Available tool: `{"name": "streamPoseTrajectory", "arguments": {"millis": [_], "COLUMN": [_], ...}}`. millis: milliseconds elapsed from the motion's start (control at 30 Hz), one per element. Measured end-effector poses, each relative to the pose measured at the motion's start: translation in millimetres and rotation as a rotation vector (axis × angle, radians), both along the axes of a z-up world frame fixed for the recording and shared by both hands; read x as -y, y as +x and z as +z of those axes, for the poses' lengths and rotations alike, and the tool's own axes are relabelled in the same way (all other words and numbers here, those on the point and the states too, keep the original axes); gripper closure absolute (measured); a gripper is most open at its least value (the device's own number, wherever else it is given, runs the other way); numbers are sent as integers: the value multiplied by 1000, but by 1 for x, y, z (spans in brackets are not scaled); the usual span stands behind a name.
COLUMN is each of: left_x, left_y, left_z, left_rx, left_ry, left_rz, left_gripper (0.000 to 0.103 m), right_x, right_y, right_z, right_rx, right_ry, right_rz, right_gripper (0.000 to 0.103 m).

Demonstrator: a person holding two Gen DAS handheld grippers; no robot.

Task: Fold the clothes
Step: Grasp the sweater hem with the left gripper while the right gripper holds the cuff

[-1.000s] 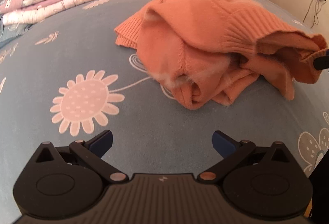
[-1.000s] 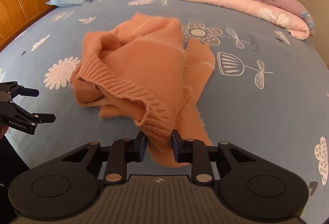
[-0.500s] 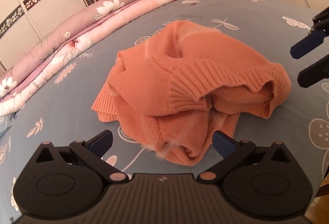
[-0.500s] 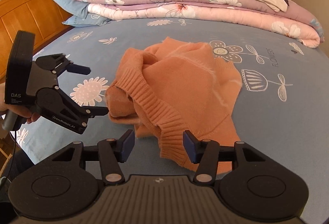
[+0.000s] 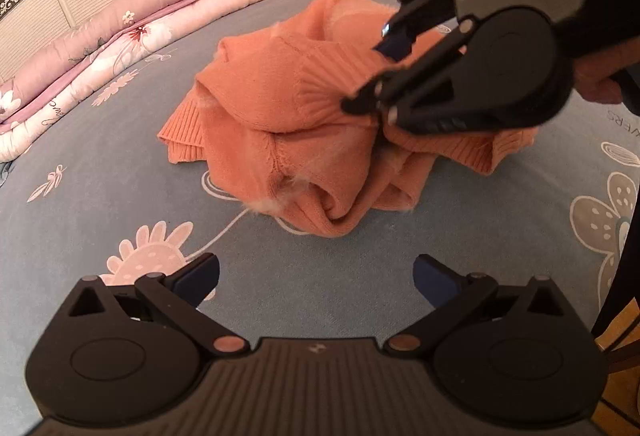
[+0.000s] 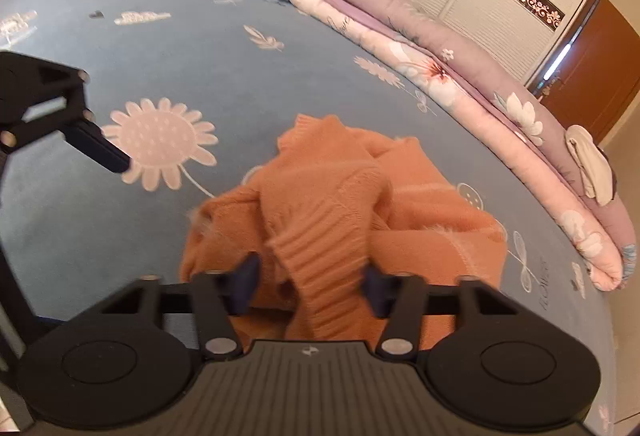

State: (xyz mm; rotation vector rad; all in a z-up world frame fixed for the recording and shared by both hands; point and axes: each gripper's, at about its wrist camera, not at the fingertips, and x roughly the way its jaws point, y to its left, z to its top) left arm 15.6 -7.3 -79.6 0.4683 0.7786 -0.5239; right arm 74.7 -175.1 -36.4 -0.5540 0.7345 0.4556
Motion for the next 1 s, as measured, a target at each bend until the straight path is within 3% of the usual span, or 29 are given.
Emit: {"name": "streamPoseTrajectory", "arguments": {"millis": [200, 300, 433, 533, 600, 633, 733, 767, 800, 867, 1000], "left_x": [8, 13, 25, 43, 55, 62, 77, 82, 86, 92, 93], "left_y": [1, 2, 4, 3, 3, -1, -1, 2, 2, 2, 6], "left_z": [23, 36, 57, 61, 62, 63, 62, 59, 58, 55, 58], "left_rx": [178, 279, 419, 499, 549, 568, 574, 573, 562, 518, 394], "left_ry": [4, 4, 19, 101, 161, 185, 241, 258, 273, 285, 209], "left_rz": [-51, -79, -146, -250, -318, -344, -448, -477, -512, -565, -540], "left_gripper": [1, 1, 2, 4, 11, 21, 30, 41, 47, 78, 90], "right_x": [67, 100, 123, 125, 123, 123, 123, 123, 124, 125, 133], "right_y": [14, 14, 5, -2, -5, -6, -10, -10, -10, -10, -16], "right_z": [50, 69, 83, 81, 76, 74, 69, 68, 69, 70, 76], "right_rx": [-172, -231, -259, -270, -277, -281, -288, -289, -289, -288, -252], "right_ry": [387, 523, 587, 572, 566, 568, 571, 570, 569, 565, 574], "right_rz": [-165, -223, -248, -247, -247, -249, -253, -253, -253, -253, -245], "right_gripper": [87, 87, 86, 86, 86, 86, 86, 86, 86, 86, 77]}}
